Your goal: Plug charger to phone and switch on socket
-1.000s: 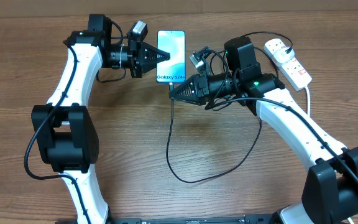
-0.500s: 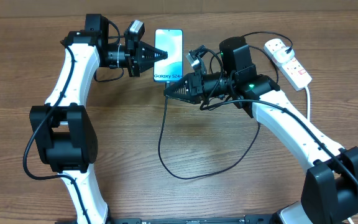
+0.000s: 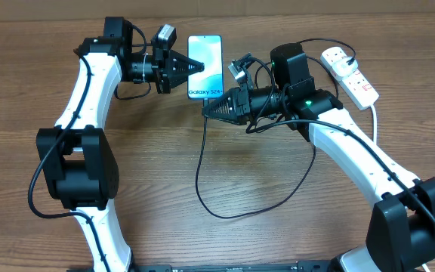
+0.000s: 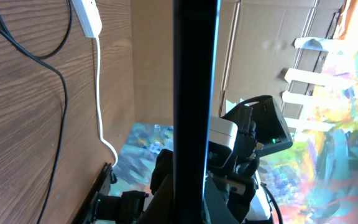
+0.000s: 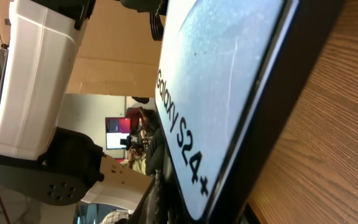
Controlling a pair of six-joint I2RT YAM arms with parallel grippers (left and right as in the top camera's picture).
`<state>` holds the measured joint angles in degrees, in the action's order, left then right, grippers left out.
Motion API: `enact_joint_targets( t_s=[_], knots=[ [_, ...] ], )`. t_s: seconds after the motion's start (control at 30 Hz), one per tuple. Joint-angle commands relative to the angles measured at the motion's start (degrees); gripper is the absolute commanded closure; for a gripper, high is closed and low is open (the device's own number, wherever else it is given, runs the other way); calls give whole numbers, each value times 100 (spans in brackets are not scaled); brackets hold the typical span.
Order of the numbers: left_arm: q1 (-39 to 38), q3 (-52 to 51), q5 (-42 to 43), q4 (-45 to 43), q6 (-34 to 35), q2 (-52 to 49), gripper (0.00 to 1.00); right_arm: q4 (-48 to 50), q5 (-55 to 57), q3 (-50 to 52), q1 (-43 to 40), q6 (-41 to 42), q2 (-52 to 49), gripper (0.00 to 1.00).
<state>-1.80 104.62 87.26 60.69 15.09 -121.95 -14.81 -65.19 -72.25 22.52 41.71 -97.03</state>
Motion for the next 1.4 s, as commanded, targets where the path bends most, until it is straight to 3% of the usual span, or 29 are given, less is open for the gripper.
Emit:
enact_joint_targets(
  t_s=[0.0, 0.6, 1.37],
  knots=[
    [-85, 142, 343, 120, -114, 50, 96, 61, 210, -9, -151, -125, -50, 96],
    [-153, 140, 343, 623, -699, 50, 96, -109, -203, -9, -380, -146, -157, 96],
    [-208, 140, 341, 682, -743, 50, 96, 278, -262, -9, -387, -149, -201, 96]
  ],
)
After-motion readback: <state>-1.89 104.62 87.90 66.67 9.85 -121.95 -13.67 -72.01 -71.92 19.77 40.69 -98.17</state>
